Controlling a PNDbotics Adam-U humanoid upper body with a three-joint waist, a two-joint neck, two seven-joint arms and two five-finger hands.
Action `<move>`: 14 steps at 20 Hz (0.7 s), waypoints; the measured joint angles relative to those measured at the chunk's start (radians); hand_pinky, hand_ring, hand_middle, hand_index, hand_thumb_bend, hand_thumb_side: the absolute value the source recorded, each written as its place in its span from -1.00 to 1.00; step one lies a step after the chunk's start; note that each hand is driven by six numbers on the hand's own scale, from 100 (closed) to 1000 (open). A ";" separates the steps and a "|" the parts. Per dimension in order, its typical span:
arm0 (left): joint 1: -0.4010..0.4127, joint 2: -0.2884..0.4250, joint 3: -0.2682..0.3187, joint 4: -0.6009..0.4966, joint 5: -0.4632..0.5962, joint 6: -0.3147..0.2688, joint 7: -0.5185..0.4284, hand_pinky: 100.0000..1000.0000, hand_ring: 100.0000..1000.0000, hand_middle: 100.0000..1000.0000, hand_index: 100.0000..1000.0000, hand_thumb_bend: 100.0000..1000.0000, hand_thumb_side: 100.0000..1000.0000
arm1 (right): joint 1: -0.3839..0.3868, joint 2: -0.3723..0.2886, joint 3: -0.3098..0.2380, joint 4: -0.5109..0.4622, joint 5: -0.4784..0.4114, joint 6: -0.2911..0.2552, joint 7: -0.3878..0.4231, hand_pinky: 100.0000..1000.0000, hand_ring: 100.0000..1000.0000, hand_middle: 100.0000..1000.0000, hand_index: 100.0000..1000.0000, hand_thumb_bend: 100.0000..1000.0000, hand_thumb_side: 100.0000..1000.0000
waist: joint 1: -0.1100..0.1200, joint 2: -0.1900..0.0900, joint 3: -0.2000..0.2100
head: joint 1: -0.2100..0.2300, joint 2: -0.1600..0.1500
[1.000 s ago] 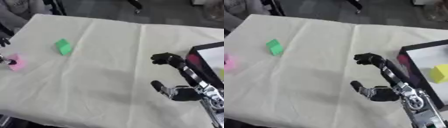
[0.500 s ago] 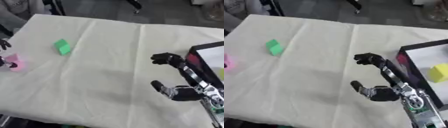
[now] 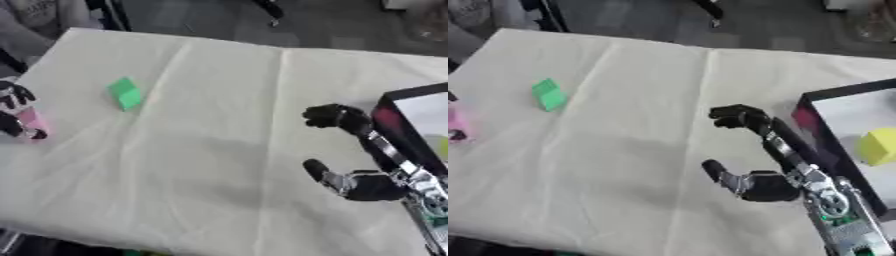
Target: Pick up the objects with one hand, pass them to the other hand, and then place them into the box on the other side of the table.
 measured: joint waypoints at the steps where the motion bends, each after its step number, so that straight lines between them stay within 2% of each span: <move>1: -0.001 -0.004 0.000 0.005 0.000 0.001 0.002 0.68 0.41 0.40 0.68 0.14 -0.33 | 0.000 0.000 0.000 0.000 -0.001 0.000 0.000 0.60 0.53 0.53 0.73 -0.47 -0.24 | 0.000 0.000 0.000 | 0.005 0.000; 8: -0.002 -0.013 0.000 0.025 -0.006 0.000 0.009 0.65 0.35 0.34 0.64 0.03 -0.44 | 0.000 0.000 0.000 0.000 -0.003 0.001 0.001 0.60 0.53 0.53 0.73 -0.48 -0.24 | 0.000 0.000 0.000 | 0.028 0.000; 12: -0.002 -0.013 -0.001 0.026 -0.008 -0.001 0.008 0.64 0.32 0.30 0.61 -0.08 -0.58 | 0.000 0.000 0.000 0.000 -0.004 0.001 0.001 0.60 0.53 0.53 0.73 -0.49 -0.23 | 0.000 0.000 0.000 | 0.032 0.000; 14: -0.002 -0.013 -0.001 0.025 -0.008 -0.001 0.007 0.63 0.30 0.28 0.60 -0.21 -0.74 | 0.000 0.000 0.000 0.000 -0.004 0.001 0.001 0.60 0.53 0.53 0.73 -0.49 -0.23 | 0.000 0.000 0.000 | 0.033 0.000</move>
